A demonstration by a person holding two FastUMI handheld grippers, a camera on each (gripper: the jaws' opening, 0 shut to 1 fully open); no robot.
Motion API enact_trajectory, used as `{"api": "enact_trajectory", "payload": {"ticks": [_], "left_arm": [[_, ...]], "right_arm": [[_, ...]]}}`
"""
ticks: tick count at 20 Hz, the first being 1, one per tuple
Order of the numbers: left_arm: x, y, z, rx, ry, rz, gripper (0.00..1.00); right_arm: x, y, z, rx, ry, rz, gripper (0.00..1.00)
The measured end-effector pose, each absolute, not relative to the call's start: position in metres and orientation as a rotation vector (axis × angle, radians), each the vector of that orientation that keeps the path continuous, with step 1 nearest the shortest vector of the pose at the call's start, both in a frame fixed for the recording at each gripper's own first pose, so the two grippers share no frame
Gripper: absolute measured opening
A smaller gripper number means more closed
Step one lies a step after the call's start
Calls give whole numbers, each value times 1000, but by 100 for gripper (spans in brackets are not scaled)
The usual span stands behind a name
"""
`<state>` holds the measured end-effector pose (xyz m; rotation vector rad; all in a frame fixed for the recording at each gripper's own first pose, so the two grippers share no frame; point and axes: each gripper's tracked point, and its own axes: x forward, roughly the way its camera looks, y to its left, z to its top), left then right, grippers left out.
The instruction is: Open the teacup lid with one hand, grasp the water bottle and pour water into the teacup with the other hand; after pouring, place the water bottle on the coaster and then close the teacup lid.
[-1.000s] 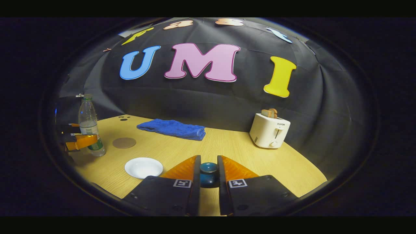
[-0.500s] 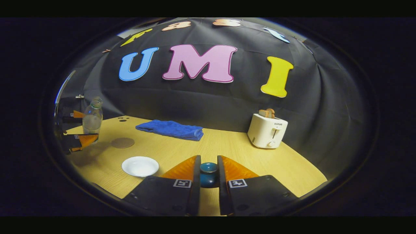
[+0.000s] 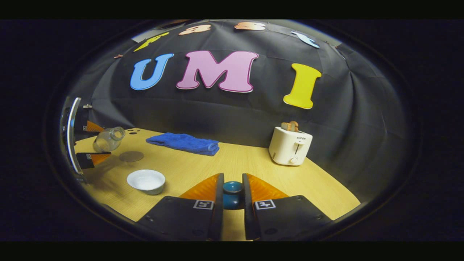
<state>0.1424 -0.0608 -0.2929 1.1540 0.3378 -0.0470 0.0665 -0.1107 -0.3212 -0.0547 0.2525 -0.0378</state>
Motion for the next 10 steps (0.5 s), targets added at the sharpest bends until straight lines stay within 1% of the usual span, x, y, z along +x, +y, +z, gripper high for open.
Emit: {"api": "enact_trajectory", "payload": {"ticks": [6, 10], "left_arm": [[149, -62, -288, 1300, 318, -59, 74], [154, -66, -280, 1438, 269, -69, 74]], "right_arm": [[64, -116, -323, -70, 252, -38, 31], [63, -114, -324, -80, 250, -29, 31]]}}
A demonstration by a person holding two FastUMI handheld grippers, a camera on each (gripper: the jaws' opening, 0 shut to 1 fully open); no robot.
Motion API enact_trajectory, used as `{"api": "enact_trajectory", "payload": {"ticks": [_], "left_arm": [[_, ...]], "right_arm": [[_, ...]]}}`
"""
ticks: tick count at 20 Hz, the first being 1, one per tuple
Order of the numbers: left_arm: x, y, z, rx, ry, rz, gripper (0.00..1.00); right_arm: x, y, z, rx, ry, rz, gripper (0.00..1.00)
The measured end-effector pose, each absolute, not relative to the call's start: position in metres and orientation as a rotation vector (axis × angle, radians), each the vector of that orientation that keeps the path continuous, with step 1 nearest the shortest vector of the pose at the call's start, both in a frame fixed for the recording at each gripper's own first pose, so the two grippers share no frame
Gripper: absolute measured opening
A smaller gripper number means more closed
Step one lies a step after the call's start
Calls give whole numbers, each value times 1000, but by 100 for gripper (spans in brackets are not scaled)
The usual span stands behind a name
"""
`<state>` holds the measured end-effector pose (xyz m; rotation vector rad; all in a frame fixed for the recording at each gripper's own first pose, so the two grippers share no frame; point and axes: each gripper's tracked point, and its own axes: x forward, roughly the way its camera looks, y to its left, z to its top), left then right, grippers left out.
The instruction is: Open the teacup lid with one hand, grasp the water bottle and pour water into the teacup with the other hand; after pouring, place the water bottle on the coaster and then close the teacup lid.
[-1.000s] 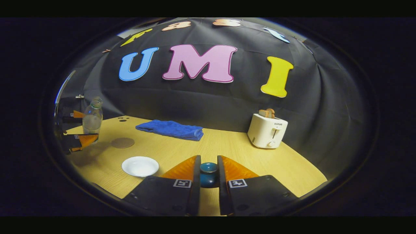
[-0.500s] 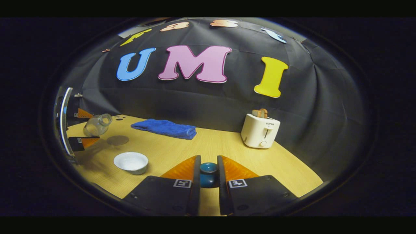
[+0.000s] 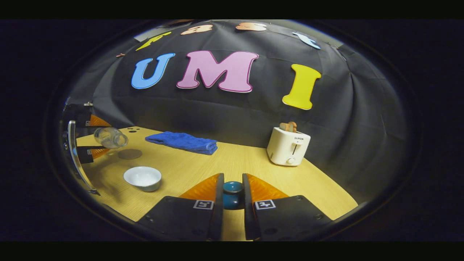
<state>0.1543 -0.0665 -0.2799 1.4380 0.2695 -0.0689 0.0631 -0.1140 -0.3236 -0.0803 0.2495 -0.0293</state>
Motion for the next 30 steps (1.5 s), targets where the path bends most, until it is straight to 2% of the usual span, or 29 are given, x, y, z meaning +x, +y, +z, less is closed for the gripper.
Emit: {"api": "enact_trajectory", "payload": {"ticks": [3, 4, 5, 8, 9, 10, 11, 13, 14, 17, 19, 20, 30], "left_arm": [[154, -66, -284, 1504, 252, -89, 75], [154, -66, -285, 1526, 243, -92, 74], [154, -65, -284, 1546, 238, -92, 74], [154, -64, -285, 1568, 236, -90, 75], [154, -62, -283, 1574, 235, -89, 74], [154, -63, -283, 1582, 231, -89, 74], [154, -64, -283, 1593, 225, -89, 75], [155, -66, -282, 1614, 211, -87, 74], [155, -67, -283, 1621, 207, -88, 75], [156, -65, -281, 1654, 200, -86, 74], [157, -67, -279, 1668, 192, -82, 74], [158, -69, -279, 1672, 189, -82, 75], [158, -74, -278, 1736, 168, -95, 74]], "right_arm": [[61, -113, -324, -81, 246, -23, 26], [61, -112, -324, -83, 245, -23, 26], [61, -112, -325, -86, 243, -20, 31], [59, -108, -327, -84, 244, -9, 31], [58, -108, -328, -85, 243, -8, 22], [58, -107, -327, -87, 243, -6, 31], [57, -107, -328, -89, 241, -5, 26], [56, -106, -327, -87, 239, -1, 26], [56, -107, -327, -86, 239, 0, 31], [54, -109, -328, -86, 234, -1, 31], [54, -109, -330, -90, 237, 1, 26], [54, -109, -329, -91, 237, 2, 31], [52, -114, -329, -103, 224, 0, 31]]}}
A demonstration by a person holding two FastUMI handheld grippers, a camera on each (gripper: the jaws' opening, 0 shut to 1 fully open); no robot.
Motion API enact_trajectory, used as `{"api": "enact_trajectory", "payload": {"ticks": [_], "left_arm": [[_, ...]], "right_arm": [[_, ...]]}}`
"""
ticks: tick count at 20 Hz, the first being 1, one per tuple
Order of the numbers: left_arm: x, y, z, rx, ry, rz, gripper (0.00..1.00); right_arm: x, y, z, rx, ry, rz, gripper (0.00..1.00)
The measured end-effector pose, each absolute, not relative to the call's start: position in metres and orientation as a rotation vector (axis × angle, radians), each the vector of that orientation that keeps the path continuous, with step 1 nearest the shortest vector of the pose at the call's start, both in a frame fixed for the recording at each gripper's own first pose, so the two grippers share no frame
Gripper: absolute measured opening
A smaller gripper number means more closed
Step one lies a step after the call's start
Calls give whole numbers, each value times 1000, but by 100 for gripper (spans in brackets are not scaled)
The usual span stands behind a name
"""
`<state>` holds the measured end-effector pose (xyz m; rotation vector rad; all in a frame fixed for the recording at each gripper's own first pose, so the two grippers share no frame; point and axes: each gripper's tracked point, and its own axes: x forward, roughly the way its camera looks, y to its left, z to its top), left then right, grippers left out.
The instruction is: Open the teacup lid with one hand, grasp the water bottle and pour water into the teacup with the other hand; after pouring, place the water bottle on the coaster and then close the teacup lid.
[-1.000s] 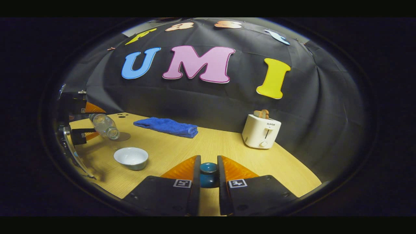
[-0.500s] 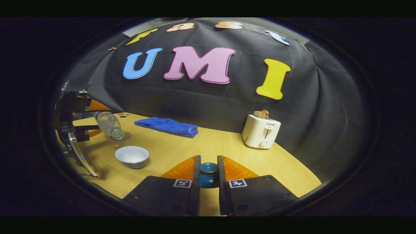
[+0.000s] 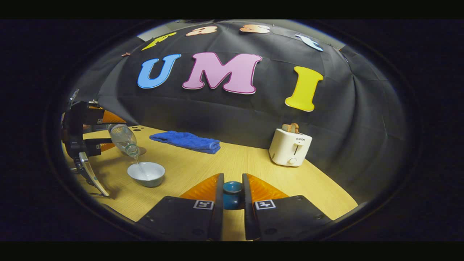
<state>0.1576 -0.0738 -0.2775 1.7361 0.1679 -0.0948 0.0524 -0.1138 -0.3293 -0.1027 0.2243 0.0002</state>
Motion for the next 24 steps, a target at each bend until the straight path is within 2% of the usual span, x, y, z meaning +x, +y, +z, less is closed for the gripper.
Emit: {"api": "enact_trajectory", "payload": {"ticks": [1, 2, 3, 22, 23, 24], "left_arm": [[158, -74, -277, 1741, 162, -96, 74], [159, -76, -278, 1744, 156, -99, 74], [159, -77, -276, 1750, 148, -100, 74], [172, -84, -239, 1893, -44, -79, 74], [172, -85, -237, 1901, -54, -79, 74], [171, -86, -236, 1907, -65, -79, 74]], "right_arm": [[52, -114, -330, -105, 225, 1, 31], [53, -114, -330, -106, 226, 2, 22], [53, -114, -331, -107, 224, 1, 31], [51, -113, -327, -108, 205, -4, 31], [51, -113, -326, -107, 204, -5, 26], [51, -114, -325, -106, 200, -6, 31]]}}
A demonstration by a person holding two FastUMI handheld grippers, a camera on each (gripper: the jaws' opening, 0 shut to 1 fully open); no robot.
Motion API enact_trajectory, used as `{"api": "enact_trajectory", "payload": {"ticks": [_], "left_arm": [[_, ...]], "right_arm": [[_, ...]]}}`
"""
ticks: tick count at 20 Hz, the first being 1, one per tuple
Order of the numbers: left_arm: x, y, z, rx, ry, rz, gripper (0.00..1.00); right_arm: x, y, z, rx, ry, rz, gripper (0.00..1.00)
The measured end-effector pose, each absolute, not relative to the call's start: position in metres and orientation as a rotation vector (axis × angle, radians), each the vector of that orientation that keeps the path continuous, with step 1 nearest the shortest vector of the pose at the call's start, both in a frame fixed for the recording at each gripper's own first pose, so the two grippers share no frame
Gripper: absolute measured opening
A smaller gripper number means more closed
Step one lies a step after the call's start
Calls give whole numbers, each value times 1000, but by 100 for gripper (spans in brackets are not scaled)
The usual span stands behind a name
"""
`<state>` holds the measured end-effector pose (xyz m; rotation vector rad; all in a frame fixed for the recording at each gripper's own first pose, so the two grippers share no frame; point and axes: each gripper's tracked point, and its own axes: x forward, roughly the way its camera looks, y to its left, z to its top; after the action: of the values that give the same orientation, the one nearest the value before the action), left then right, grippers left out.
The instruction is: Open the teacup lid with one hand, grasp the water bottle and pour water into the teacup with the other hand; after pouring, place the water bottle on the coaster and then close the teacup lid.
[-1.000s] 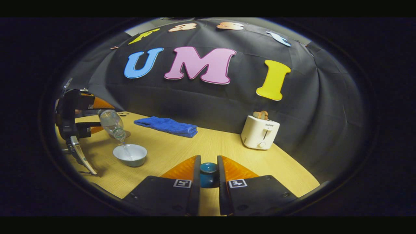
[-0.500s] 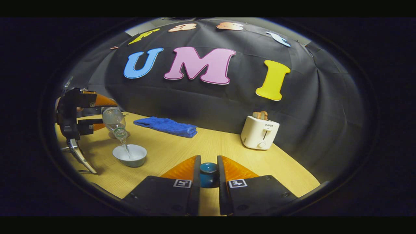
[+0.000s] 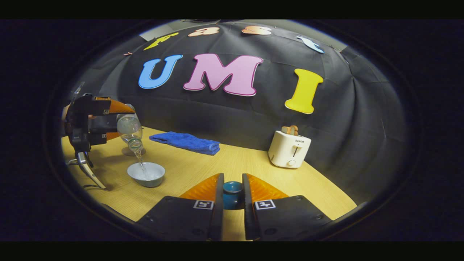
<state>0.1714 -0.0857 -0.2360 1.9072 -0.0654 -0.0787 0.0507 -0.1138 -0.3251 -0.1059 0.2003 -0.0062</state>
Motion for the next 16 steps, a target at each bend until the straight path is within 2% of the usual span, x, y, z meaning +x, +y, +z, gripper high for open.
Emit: {"api": "enact_trajectory", "payload": {"ticks": [2, 3, 6, 7, 11, 12, 16], "left_arm": [[173, -89, -232, 1919, -94, -86, 74], [173, -92, -229, 1928, -109, -87, 74], [176, -93, -223, 1956, -149, -91, 74], [179, -94, -221, 1966, -161, -88, 74], [181, -97, -210, 1998, -231, -71, 74], [181, -100, -209, 2003, -253, -69, 74], [181, -107, -198, 2014, -342, -47, 74]], "right_arm": [[49, -114, -324, -105, 196, -7, 31], [50, -115, -324, -106, 195, -7, 26], [49, -116, -323, -104, 192, -11, 26], [49, -117, -323, -103, 191, -13, 31], [49, -117, -322, -101, 186, -13, 31], [48, -118, -322, -101, 185, -14, 26], [48, -119, -320, -102, 181, -14, 26]]}}
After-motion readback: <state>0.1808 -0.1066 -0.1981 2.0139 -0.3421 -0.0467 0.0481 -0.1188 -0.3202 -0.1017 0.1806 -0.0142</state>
